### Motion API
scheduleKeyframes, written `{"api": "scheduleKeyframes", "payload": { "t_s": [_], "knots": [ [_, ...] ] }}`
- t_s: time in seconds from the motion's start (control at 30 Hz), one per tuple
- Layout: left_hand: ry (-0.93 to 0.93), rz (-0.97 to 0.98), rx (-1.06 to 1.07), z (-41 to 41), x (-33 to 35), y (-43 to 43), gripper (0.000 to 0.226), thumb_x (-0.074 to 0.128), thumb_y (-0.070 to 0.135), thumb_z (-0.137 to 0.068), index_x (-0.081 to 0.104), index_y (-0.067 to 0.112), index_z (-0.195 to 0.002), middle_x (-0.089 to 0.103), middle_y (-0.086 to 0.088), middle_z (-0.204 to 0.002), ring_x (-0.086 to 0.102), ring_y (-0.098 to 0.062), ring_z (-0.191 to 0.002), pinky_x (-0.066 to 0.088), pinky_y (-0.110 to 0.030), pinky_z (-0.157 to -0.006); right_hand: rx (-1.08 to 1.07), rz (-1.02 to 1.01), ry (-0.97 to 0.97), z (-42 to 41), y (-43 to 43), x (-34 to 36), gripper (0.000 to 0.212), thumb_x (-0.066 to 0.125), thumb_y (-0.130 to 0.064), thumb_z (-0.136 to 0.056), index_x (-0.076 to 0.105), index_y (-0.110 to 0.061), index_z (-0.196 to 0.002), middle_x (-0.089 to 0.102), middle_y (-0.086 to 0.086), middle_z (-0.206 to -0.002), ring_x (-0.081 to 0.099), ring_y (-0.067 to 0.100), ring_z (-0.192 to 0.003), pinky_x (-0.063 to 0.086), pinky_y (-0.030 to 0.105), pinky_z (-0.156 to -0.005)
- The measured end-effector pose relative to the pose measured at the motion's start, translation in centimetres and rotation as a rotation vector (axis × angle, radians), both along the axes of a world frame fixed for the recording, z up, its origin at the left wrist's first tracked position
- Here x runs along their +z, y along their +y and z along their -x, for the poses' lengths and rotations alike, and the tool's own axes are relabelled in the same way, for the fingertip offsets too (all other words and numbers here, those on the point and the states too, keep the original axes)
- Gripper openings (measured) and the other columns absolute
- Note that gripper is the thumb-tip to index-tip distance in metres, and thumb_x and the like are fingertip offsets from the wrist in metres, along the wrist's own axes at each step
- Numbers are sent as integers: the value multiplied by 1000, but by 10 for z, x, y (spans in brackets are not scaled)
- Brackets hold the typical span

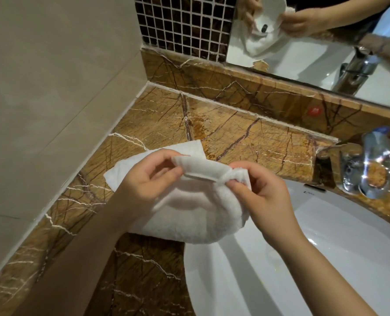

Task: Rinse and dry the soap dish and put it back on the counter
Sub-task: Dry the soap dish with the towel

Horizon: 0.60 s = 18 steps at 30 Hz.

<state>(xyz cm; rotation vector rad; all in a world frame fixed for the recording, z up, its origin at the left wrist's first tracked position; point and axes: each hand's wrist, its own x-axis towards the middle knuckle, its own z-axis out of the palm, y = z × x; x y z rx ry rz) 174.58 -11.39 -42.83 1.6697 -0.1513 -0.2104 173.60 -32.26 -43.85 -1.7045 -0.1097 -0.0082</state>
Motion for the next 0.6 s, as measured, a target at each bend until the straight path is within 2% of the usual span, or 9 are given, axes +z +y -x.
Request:
{"api": "scheduleKeyframes", "payload": {
  "t_s": [0.1,0.17,0.2,0.3,0.33,0.4,0.5,0.57,0.6],
  "knots": [
    [-67,-12,102,1,5,-1,7,63,7,-78,65,2,-83,66,2,-66,60,-6,-63,46,-14,-59,-100,-65,124,-1,-1,-4,18,69,-10,-81,73,-13,-98,75,2,-93,69,19,-86,56,34,-74],
    [-49,-14,207,3,5,-3,7,62,8,-80,64,2,-78,63,3,-58,56,-8,-55,45,-17,-53,-248,-103,247,-3,-2,-9,10,68,-12,-82,73,-4,-87,73,16,-85,66,24,-77,52,40,-69],
    [-31,-26,256,4,3,-3,10,62,10,-83,63,1,-77,59,-1,-56,53,-12,-53,45,-21,-53,-329,-156,323,-4,-4,-11,13,68,-14,-82,71,-1,-81,71,22,-81,63,25,-74,50,39,-67],
    [78,32,349,8,1,-3,21,62,17,-85,58,-3,-78,45,-22,-58,44,-24,-55,51,-45,-64,-485,-344,464,-9,-6,-5,15,67,-17,-84,71,-6,-76,73,12,-79,66,24,-76,52,34,-66],
    [110,49,347,10,2,-5,24,62,19,-85,57,-3,-79,43,-27,-59,43,-26,-57,51,-49,-65,-528,-370,441,-11,-6,1,15,66,-17,-85,71,-7,-75,73,10,-79,67,23,-77,53,34,-67],
    [164,98,327,13,4,-10,28,64,24,-82,58,-3,-81,48,-31,-63,49,-26,-57,52,-43,-61,-595,-356,314,-12,0,13,20,64,-17,-87,70,-5,-71,70,12,-75,64,23,-72,52,35,-67],
    [245,188,325,14,2,-17,26,62,24,-85,63,-1,-87,58,-20,-71,57,-25,-64,52,-35,-59,-562,-165,53,-5,21,28,36,61,-19,-88,55,7,-63,49,15,-58,42,15,-55,34,27,-52],
    [272,240,297,14,2,-20,31,57,23,-89,61,-8,-89,56,-17,-69,56,-22,-59,51,-26,-52,-448,-33,-52,7,39,30,36,62,-18,-87,51,-9,-55,43,-6,-51,34,5,-49,27,21,-47],
    [281,267,290,14,4,-21,33,56,22,-90,60,-11,-88,56,-16,-65,56,-20,-55,50,-23,-49,-380,75,-98,13,48,30,32,62,-20,-87,54,-19,-56,48,-12,-51,39,0,-49,29,16,-48]
  ]
}}
